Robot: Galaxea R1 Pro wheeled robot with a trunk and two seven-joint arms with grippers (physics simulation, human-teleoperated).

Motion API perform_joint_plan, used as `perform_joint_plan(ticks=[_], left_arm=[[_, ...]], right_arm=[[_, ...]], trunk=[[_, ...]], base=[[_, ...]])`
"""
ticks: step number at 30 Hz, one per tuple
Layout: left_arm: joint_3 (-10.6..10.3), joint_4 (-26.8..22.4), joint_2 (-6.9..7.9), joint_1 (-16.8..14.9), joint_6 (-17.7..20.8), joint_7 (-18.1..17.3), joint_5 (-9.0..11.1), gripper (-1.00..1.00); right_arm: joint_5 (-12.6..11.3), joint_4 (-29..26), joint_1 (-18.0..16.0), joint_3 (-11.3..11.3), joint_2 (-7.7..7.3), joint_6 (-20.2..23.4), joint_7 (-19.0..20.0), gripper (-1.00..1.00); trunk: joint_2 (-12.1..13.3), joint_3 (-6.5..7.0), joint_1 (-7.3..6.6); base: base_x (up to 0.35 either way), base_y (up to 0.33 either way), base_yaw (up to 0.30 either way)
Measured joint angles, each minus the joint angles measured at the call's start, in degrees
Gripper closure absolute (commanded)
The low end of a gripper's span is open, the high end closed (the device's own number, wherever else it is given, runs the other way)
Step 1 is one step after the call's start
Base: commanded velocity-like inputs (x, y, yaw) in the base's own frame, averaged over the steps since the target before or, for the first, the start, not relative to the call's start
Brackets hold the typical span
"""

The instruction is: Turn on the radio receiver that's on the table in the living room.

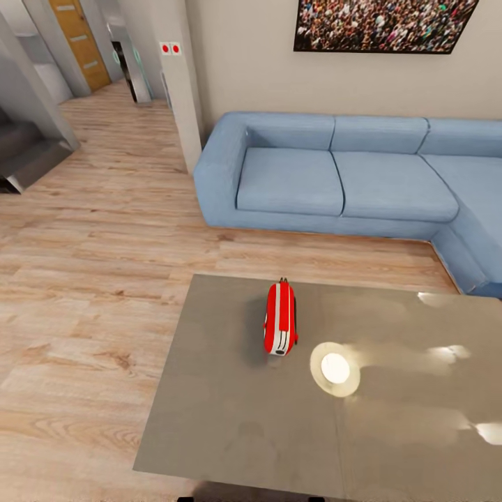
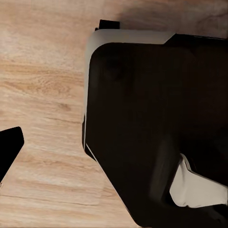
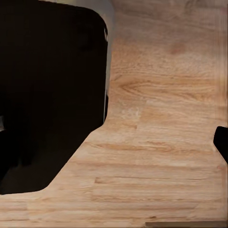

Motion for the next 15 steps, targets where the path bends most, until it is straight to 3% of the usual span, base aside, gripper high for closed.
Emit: perform_joint_plan(ticks=[6, 13, 15], left_arm=[[-0.01, -6.15, 0.22, 0.00, 5.18, -0.07, 0.04, -1.00], [-0.07, -15.87, 0.28, 0.00, 11.33, -0.09, -0.04, -1.00], [-0.07, -17.67, 0.28, 0.00, 12.39, -0.09, -0.12, -1.00]], right_arm=[[0.77, -8.28, -0.18, -0.02, -0.04, 5.52, -0.42, -1.00], [7.87, -11.88, -2.82, -0.05, 0.13, 7.54, -0.11, -1.00], [8.88, -11.95, -3.68, -0.06, 0.24, 7.63, -0.04, -1.00]], trunk=[[0.00, -0.56, 0.00], [0.00, -1.21, 0.00], [0.00, -1.40, 0.00]], base=[[0.000, 0.000, 0.000], [0.000, 0.000, 0.000], [0.000, 0.000, 0.000]])
